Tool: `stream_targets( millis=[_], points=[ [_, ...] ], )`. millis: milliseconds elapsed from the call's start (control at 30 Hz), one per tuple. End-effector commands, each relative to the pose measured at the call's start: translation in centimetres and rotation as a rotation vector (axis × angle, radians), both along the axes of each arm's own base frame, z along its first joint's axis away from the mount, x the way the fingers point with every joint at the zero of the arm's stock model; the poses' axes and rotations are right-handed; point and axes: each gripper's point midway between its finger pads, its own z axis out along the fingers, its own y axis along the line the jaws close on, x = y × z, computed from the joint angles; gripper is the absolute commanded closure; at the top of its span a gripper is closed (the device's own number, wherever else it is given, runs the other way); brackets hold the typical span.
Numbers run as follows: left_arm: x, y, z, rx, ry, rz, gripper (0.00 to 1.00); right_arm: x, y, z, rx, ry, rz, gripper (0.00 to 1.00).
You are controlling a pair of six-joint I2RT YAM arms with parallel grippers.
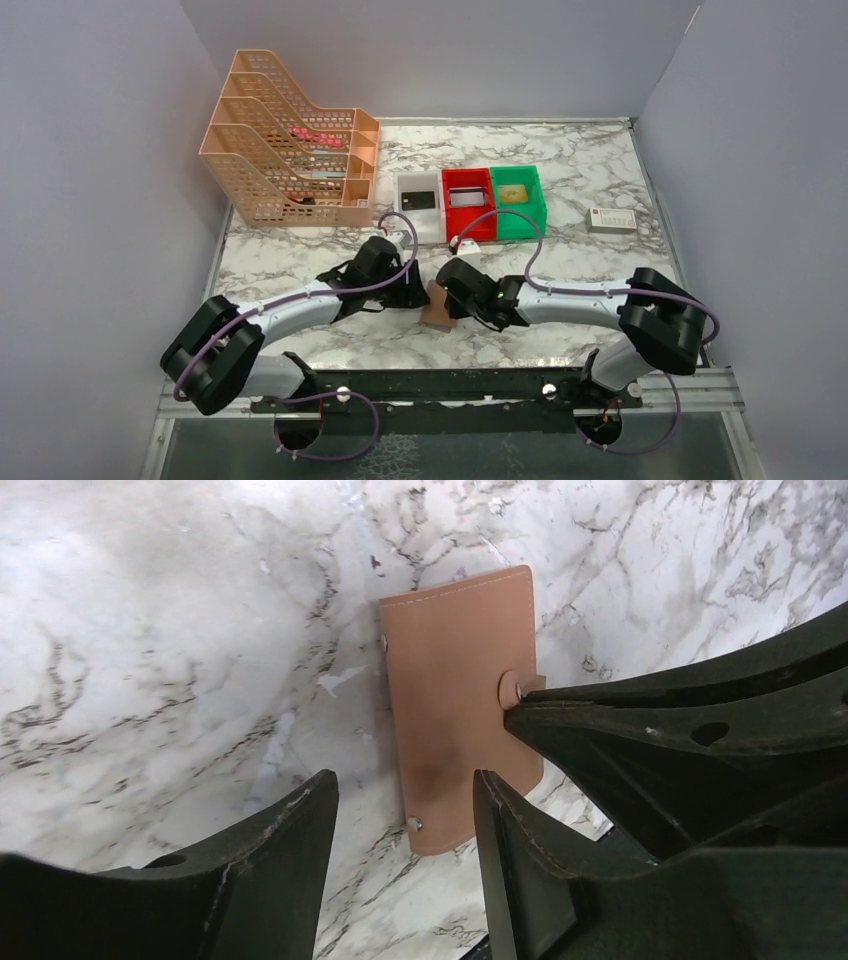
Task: Take the credit cards out of the card holder
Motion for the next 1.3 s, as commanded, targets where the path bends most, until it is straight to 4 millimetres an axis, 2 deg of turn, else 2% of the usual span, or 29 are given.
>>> stream_targets(
  millis=[0, 200, 400, 533, 767, 900, 933, 967, 1000, 1267],
  points=[
    [-0.7, -1.4, -0.2, 0.008, -0.001, -0.080, 0.44, -1.5, 0.3, -0.4, 0.122, 0.053, 0.002, 0.99],
    [-1.4, -1.1, -2.8, 0.082, 0.049, -0.071, 0.44, -1.6, 0.8, 0.4, 0.222, 0.059, 0.006, 0.99],
    [-1.6, -0.7, -4.7, 0.168, 0.071, -0.060, 0.59, -1.5, 0.4, 0.7, 0.299, 0.078, -0.009, 0.99],
    [-1.6, 0.1, -5.4, 0.220, 0.072, -0.044, 0.67, -1.3, -0.3, 1.0, 0.343, 0.082, -0.027, 0.99],
    [-1.3, 0.6, -5.3, 0.247, 0.062, -0.027, 0.67, -1.0, -2.3, 0.6, 0.283, 0.096, -0.080, 0.98],
    [-1.1, 0.2, -4.8, 0.232, 0.050, -0.030, 0.67, -1.2, -3.7, -0.2, 0.199, 0.125, -0.126, 0.92],
    [-1.0, 0.0, -4.6, 0.228, 0.047, -0.033, 0.66, -1.3, -4.1, -0.4, 0.184, 0.130, -0.138, 0.85],
    [-1.0, -0.1, -4.5, 0.222, 0.045, -0.038, 0.66, -1.4, -4.3, -0.5, 0.174, 0.134, -0.143, 0.72],
    [-1.0, -0.2, -4.3, 0.219, 0.043, -0.041, 0.66, -1.5, -4.5, -0.5, 0.170, 0.135, -0.143, 0.66],
    [-1.1, -0.5, -3.7, 0.198, 0.037, -0.052, 0.64, -1.3, -6.2, -0.9, 0.122, 0.121, -0.213, 0.61]
  ],
)
